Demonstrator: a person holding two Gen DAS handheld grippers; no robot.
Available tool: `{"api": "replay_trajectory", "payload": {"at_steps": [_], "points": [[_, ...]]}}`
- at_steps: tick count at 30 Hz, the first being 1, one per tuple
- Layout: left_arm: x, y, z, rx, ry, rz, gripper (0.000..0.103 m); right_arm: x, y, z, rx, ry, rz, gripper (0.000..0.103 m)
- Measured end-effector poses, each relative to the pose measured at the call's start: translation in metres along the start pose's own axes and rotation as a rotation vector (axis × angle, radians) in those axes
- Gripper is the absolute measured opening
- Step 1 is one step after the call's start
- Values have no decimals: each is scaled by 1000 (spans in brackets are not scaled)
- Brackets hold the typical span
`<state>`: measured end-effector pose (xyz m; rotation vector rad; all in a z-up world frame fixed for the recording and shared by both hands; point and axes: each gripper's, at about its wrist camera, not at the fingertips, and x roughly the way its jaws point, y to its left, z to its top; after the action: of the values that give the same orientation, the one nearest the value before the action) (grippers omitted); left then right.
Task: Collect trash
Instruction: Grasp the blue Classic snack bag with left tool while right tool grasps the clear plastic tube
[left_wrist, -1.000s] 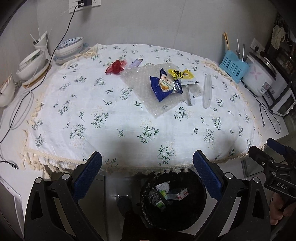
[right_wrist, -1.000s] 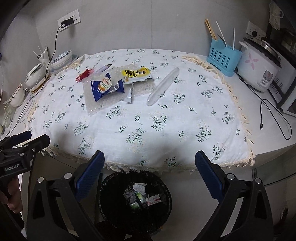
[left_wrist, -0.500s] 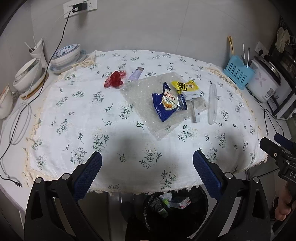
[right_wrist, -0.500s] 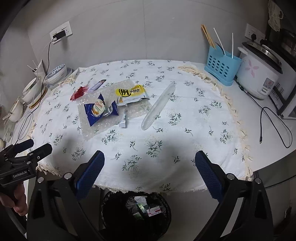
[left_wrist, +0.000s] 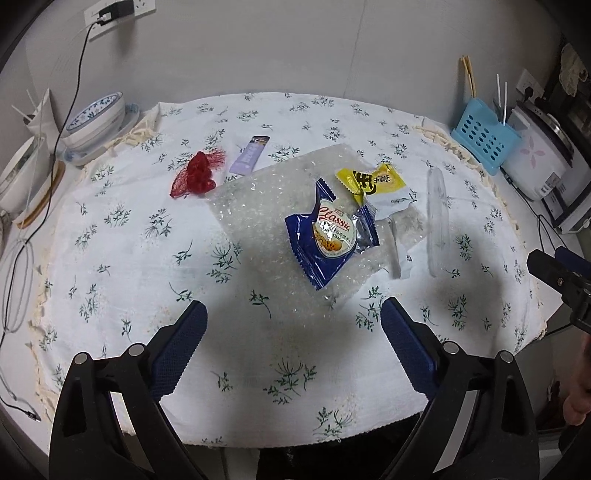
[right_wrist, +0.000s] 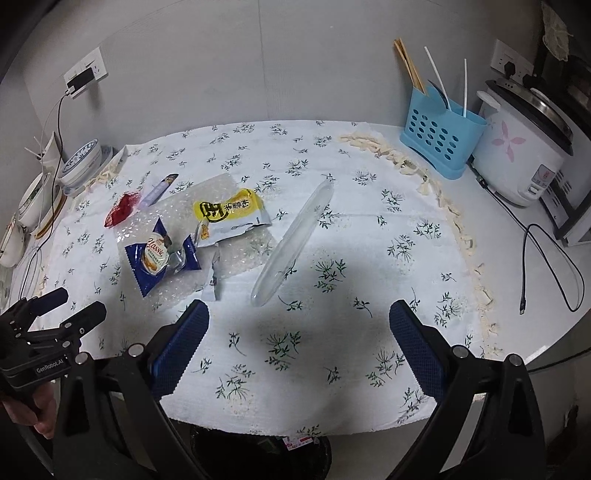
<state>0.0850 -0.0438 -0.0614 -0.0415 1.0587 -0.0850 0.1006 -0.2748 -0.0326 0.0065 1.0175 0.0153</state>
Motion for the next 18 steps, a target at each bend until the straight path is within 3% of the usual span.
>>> {"api": "replay_trajectory", "payload": {"at_steps": [18], "points": [[83, -17, 48, 117, 101, -27, 85, 112, -5, 61, 96, 158, -24, 84]]}}
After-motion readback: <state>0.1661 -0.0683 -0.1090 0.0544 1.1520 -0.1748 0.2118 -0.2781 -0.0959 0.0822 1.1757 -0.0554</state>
